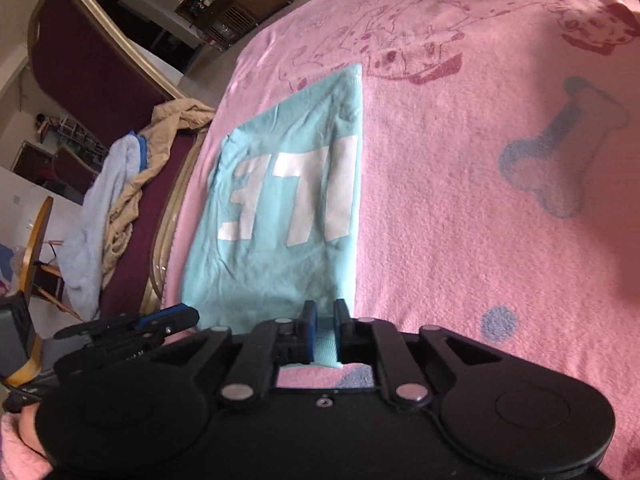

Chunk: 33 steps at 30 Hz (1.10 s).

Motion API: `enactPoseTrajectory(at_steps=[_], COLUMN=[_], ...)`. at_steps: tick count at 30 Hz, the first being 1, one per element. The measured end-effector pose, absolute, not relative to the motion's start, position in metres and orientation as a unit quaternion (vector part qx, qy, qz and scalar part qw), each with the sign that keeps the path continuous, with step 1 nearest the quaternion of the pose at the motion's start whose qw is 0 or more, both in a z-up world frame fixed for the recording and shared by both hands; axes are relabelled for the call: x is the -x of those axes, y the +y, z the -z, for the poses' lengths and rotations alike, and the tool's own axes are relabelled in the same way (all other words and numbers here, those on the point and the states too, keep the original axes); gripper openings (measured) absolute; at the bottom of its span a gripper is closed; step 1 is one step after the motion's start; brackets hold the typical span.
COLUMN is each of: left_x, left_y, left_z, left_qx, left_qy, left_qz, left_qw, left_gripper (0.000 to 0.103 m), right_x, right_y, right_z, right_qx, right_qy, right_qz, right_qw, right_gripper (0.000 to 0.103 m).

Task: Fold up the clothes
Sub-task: 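Close the left tool on the folded shirt's end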

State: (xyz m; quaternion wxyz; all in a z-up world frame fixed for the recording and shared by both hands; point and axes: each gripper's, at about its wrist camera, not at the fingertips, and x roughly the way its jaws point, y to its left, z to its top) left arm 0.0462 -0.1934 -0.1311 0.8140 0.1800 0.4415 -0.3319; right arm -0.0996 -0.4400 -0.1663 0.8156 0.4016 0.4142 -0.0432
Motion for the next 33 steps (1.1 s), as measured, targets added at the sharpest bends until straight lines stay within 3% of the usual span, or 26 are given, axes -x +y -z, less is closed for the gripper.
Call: enactPoseTrajectory(at_steps=[2,5,11,16,24,33], left_x=[-0.052,-0.066,-0.099,-0.129,-0.149,-0.157], left_y=[-0.187,-0.188,-0.207,-0.214,-0.209,-0.217], left_z=[0.115,0.095,0.104,0.139,0.152,0.163], left_qx=[-0.161,-0.143,-0.139,-0.097,-0.032,-0.01], left_qy=[0.429,0.415,0.436,0.479,0.503,0.535], left_qz=[0.328,0.326,0.312,0.297,0.309,0.328], left_qw=[0.826,0.837,0.833,0.82,0.806,0.779], left_gripper=[0.018,0.035,0.048,0.049,0.056,0.057], right_x=[0.107,0.111,0.087,0.054,0.021,0.017], right_y=[-0.447,-0.455,-0.466,-0.481,-0.504,-0.517], right_z=[0.145,0.104,0.069,0.102,0.179,0.208], right_qx=[-0.401,-0.368,-0.285,-0.265,-0.406,-0.472], right_qy=[0.389,0.351,0.341,0.358,0.378,0.369], right_qz=[0.041,0.04,0.06,0.057,0.032,0.04], right_qw=[0.828,0.86,0.894,0.894,0.831,0.8], right_gripper=[0.015,0.016,0.026,0.031,0.032,0.036])
